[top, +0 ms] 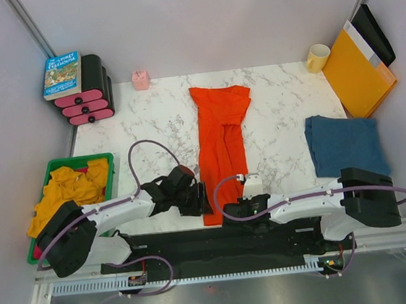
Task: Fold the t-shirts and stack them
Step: Grab the bottom of the folded rectangular tshirt with both arms
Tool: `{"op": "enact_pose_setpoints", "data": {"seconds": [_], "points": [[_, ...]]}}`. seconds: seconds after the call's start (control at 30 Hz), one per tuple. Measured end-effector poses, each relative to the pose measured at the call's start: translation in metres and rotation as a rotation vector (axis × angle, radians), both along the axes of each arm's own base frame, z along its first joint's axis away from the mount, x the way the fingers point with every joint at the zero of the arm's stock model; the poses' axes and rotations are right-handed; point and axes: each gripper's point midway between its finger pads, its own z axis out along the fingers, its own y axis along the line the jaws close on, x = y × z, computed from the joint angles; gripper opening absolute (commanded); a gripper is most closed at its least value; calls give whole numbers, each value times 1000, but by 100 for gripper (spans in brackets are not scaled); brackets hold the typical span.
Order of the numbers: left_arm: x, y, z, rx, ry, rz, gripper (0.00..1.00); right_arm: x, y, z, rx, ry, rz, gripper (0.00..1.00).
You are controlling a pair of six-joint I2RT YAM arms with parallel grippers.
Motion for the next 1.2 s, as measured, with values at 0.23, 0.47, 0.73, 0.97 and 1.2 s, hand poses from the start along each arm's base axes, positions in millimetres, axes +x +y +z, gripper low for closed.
{"op": "enact_pose_setpoints", "data": {"seconds": [0.23, 0.47, 0.73, 0.97, 1.2], "points": [[-7, -3, -5, 2, 19, 1, 47, 0, 3, 0, 11, -1, 6, 0], [-13, 2, -12, 11, 50, 21, 52, -1, 1, 0, 25, 2, 4, 0], [-16, 2, -18, 21, 74, 32, 17, -3, 0, 0, 35, 11, -1, 0], [-20, -6, -22, 10, 96, 10, 2, -4, -1, 1, 37, 16, -4, 0], [-21, -6, -20, 15, 79, 6, 2, -5, -4, 3, 29, 7, -3, 0]]}}
